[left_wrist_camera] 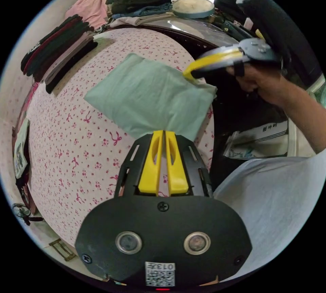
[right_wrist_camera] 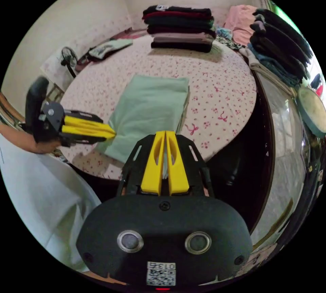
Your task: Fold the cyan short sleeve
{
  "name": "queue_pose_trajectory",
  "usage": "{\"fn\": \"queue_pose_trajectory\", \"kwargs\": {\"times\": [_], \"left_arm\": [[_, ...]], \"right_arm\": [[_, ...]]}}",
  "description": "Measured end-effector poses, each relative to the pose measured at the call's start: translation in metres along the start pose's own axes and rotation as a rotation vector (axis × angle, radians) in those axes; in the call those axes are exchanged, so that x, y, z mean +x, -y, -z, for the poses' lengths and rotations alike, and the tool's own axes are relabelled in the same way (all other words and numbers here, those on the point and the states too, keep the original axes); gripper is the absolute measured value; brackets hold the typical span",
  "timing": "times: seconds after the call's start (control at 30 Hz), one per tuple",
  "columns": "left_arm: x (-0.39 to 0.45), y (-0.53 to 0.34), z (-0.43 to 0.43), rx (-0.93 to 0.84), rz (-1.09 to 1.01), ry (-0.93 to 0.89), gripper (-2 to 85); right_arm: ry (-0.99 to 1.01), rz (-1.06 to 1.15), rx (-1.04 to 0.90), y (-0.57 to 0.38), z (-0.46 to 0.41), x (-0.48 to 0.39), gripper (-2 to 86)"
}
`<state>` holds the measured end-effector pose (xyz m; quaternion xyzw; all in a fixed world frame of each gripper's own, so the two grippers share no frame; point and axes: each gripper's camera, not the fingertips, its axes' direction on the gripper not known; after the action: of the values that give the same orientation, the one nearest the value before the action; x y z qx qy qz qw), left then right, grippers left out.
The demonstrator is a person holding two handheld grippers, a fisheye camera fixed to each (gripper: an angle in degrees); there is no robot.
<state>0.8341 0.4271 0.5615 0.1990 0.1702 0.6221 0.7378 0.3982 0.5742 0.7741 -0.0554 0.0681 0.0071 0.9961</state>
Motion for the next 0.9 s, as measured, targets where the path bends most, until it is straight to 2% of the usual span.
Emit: {"fn": "queue_pose_trajectory", "kwargs": {"times": [0.03, 0.1, 0.17, 0.23, 0.33, 0.43, 0.53, 0.67, 0.73, 0.77, 0.9], "left_arm": [[-0.004, 0.001, 0.002, 0.003, 0.028, -0.035, 0.4], [-0.007, 0.000, 0.010, 0.018, 0.053, -0.043, 0.3], [-0.006, -0.003, 0.023, 0.080, 0.061, 0.021, 0.2], [-0.005, 0.002, 0.038, 0.159, 0.046, 0.106, 0.2], [-0.012, 0.030, 0.036, 0.115, 0.003, 0.136, 0.0], [-0.019, 0.059, 0.021, 0.037, -0.042, 0.196, -0.2], [-0.027, 0.071, -0.006, -0.078, -0.080, 0.176, -0.2], [-0.036, 0.071, 0.001, -0.039, -0.059, 0.149, -0.2], [-0.040, 0.064, 0.024, 0.107, -0.020, 0.235, -0.2], [-0.043, 0.064, 0.028, 0.131, -0.003, 0.252, -0.2], [-0.063, 0.080, 0.012, 0.045, -0.006, 0.185, -0.2]], "right_arm": [[-0.003, -0.014, 0.057, -0.006, 0.003, -0.001, 0.2], [-0.004, -0.065, 0.010, -0.009, 0.005, 0.004, 0.1], [-0.104, -0.096, -0.034, -0.013, 0.011, 0.006, 0.2], [-0.078, -0.068, 0.039, -0.016, 0.022, 0.002, 0.2], [-0.046, -0.020, 0.115, -0.015, 0.025, -0.016, 0.3], [-0.087, 0.029, 0.107, -0.013, 0.008, -0.037, 0.2], [-0.094, 0.036, 0.053, -0.018, -0.012, -0.042, 0.1], [-0.151, 0.085, 0.009, -0.029, -0.013, -0.044, 0.0], [-0.215, 0.085, 0.015, -0.034, -0.006, -0.046, 0.0], [-0.211, 0.087, 0.089, -0.041, 0.003, -0.047, 0.0], [-0.144, 0.120, 0.190, -0.051, 0.006, -0.055, 0.0]]}}
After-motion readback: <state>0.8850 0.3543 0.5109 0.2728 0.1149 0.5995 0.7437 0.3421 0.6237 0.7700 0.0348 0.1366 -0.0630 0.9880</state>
